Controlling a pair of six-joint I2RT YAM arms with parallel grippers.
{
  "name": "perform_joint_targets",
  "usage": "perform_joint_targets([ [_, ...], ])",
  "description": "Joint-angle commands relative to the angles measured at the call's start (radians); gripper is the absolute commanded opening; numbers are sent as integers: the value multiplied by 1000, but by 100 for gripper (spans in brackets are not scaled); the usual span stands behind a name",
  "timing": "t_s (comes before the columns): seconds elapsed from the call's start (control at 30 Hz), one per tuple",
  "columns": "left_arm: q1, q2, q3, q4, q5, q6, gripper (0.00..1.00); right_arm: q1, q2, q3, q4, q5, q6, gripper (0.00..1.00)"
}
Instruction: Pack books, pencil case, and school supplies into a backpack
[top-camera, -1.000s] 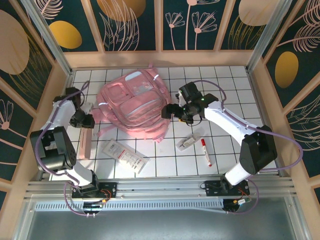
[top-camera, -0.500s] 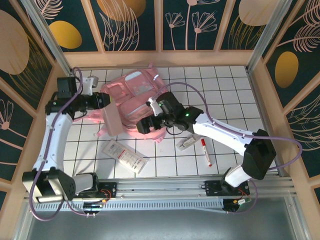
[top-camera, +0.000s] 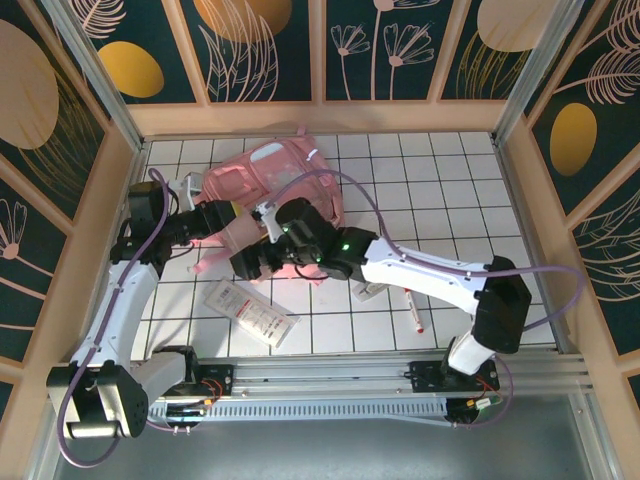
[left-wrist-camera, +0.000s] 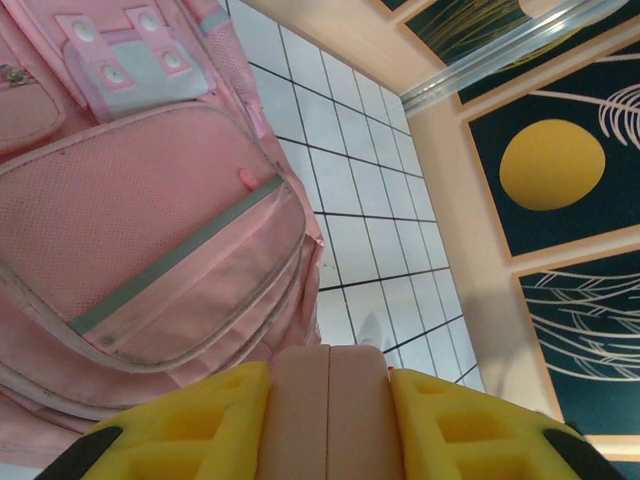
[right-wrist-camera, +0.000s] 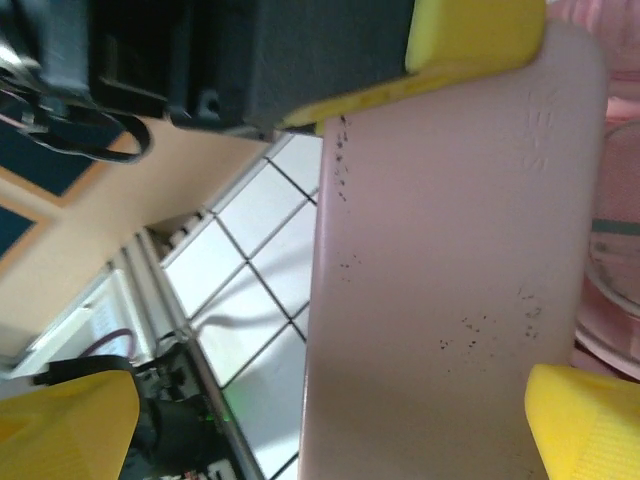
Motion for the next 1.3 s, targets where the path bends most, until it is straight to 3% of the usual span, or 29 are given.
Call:
perform_joint_targets([
  [0.0,-7,-17,-19,68,44,-83,0,16,60,63,-131,331,10,99],
  [0.07,-9,-19,-23,64,54,-78,0,44,83,76,-160,388,-43,99],
  [0.33,-11,0,-17,49,101,-60,0,68,135,85,-160,236,-58,99],
  [0.4,-13,3,-13,54,114,-65,0,56,133,92,-160,188,-63,85],
  [0.5,-13,13,-11,67,139,-76,2,19,111,72,-127,60,-51,51],
  [0.57,-13,18,-5,65,145,-67,12,0,94,51,-114,23,-26,42],
  [0.63,-13,11,1,88,141,-69,37,-13,70,32,-114,28,-5,42],
  [0.73,-13,-27,24,140,103,-12,57,-35,20,-5,-132,44,21,41],
  [0.8,-13,-48,36,178,62,77,68,-71,-28,-44,-156,39,46,41],
  [0.87,-18,-27,19,209,15,142,70,-122,-92,-96,-183,27,66,41],
  [0.97,-100,20,-5,235,-56,264,69,-221,-198,-181,-241,37,81,41],
  [1.07,-268,61,2,210,-189,474,75,-368,-287,-250,-315,28,95,41],
  [1.17,-385,168,59,133,-284,632,73,-516,-342,-284,-377,-27,89,41],
  [1.27,-532,292,140,0,-467,866,71,-600,-383,-292,-402,-53,63,41],
])
